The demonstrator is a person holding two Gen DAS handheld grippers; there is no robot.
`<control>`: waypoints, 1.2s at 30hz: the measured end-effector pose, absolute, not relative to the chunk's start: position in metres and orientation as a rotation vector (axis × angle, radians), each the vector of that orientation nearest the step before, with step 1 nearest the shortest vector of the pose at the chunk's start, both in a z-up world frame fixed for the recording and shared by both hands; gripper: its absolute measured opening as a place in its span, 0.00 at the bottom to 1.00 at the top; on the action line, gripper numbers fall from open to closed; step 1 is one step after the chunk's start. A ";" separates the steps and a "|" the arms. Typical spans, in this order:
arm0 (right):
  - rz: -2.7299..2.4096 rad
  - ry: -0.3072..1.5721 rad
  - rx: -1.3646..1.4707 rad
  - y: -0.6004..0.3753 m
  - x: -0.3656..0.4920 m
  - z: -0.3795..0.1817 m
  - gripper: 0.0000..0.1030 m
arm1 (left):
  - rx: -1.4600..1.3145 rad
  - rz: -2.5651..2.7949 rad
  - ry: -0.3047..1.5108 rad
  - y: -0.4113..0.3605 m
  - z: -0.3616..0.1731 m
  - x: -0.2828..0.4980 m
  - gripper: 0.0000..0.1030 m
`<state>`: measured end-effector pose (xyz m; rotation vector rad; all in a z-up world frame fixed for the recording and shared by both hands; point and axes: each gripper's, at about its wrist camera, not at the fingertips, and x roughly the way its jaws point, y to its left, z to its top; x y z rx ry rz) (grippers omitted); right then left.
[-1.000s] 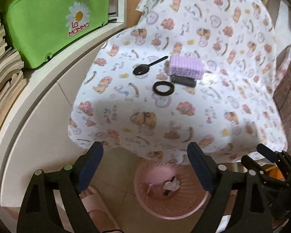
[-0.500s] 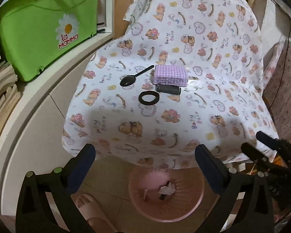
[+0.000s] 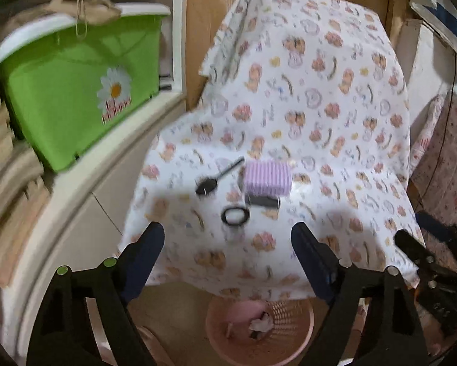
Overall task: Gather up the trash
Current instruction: 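Return the right gripper open toward the remaining items on the table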
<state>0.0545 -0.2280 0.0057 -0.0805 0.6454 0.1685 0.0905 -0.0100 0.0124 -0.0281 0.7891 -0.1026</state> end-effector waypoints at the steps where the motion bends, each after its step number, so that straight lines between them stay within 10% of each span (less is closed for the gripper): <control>1: 0.171 0.634 -0.083 -0.229 0.057 0.012 0.63 | -0.023 -0.111 0.790 -0.010 0.018 0.094 0.81; 13: 0.124 0.549 -0.056 -0.257 0.107 0.047 0.74 | -0.020 -0.113 0.865 -0.008 0.006 0.142 0.65; 28: 0.090 0.751 0.012 -0.271 0.154 -0.018 0.76 | -0.125 -0.076 1.062 -0.006 -0.053 0.181 0.85; 36: 0.044 0.733 -0.039 -0.264 0.159 -0.014 0.76 | -0.140 -0.084 1.183 -0.013 -0.075 0.203 0.67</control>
